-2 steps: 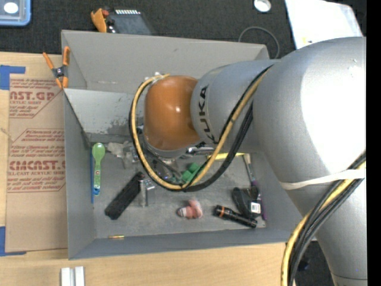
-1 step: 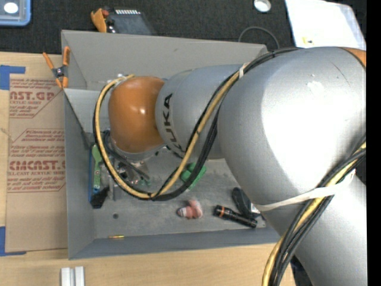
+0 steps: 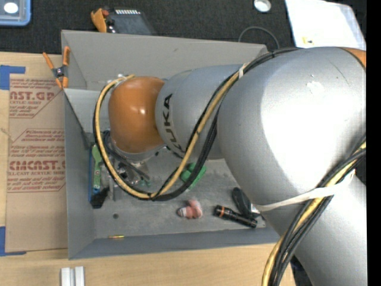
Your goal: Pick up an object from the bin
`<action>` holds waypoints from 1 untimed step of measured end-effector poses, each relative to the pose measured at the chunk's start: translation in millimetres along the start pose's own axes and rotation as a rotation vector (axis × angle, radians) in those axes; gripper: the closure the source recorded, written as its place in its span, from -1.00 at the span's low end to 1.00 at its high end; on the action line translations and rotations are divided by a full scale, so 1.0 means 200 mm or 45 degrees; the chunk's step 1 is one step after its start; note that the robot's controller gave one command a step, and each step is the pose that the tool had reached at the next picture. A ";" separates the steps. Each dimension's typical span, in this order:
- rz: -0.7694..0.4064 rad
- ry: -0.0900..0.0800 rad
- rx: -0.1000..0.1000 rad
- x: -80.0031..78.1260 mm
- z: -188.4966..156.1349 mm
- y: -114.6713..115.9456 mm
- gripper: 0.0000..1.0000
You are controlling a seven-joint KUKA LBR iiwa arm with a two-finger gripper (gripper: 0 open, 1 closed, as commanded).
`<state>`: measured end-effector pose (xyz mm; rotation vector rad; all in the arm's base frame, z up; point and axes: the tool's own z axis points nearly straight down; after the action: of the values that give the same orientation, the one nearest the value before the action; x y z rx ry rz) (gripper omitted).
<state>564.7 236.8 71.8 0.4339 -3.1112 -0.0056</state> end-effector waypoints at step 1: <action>-0.039 -0.010 0.004 0.03 0.00 0.02 1.00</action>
Offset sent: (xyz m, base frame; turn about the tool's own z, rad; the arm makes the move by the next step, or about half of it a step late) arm -0.0121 0.0084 0.0019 -0.0900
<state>558.3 238.4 72.4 0.4830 -3.1120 -0.0028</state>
